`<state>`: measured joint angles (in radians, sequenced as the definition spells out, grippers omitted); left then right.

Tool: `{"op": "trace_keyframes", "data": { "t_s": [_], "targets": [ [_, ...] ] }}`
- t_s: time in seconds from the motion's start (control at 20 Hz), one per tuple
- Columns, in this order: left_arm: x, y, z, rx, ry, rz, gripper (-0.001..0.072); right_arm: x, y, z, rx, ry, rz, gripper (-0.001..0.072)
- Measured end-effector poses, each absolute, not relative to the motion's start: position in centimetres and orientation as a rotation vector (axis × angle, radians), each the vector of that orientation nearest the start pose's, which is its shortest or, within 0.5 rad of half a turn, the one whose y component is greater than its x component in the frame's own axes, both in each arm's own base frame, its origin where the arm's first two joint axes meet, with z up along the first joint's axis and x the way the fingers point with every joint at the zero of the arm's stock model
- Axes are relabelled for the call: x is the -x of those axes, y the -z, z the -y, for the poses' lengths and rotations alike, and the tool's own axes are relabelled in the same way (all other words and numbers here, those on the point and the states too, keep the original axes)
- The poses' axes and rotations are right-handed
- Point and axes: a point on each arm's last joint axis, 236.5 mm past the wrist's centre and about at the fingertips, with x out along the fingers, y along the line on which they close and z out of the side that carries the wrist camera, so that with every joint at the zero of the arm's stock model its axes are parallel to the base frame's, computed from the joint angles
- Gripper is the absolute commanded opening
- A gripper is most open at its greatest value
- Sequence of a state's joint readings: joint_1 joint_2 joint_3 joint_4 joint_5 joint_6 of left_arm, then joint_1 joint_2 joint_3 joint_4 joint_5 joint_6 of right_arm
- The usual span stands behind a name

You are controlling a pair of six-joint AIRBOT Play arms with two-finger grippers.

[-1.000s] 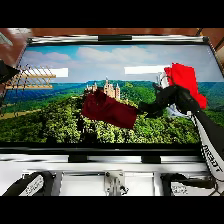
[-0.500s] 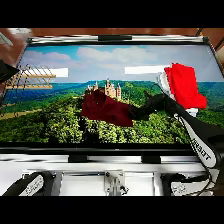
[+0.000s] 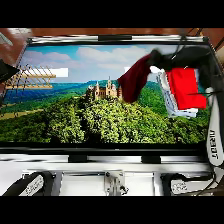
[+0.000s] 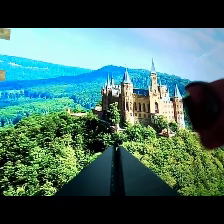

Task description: Fold the shirts.

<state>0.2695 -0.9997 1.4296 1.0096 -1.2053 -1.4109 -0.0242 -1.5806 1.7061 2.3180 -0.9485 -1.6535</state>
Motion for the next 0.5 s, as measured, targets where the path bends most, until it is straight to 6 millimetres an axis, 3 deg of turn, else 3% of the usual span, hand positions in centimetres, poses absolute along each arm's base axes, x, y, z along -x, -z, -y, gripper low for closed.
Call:
{"op": "trace_keyframes", "data": {
  "t_s": [0.2,0.35,0.5],
  "targets": [
    [-38.7,-25.2,1.9,0.333,0.228,-0.672,0.0034,-57.4,-22.5,-4.7,-0.637,-0.288,-0.564,0.006],
    [-38.6,-25.2,2.5,0.328,0.244,-0.676,0.0033,-58.9,-24.8,0.0,-0.681,-0.199,-0.445,0.006],
    [-38.6,-25.2,3.4,0.32,0.267,-0.681,0.0033,-60.6,-25.9,2.9,-0.707,-0.137,-0.336,0.006]
  ]
}}
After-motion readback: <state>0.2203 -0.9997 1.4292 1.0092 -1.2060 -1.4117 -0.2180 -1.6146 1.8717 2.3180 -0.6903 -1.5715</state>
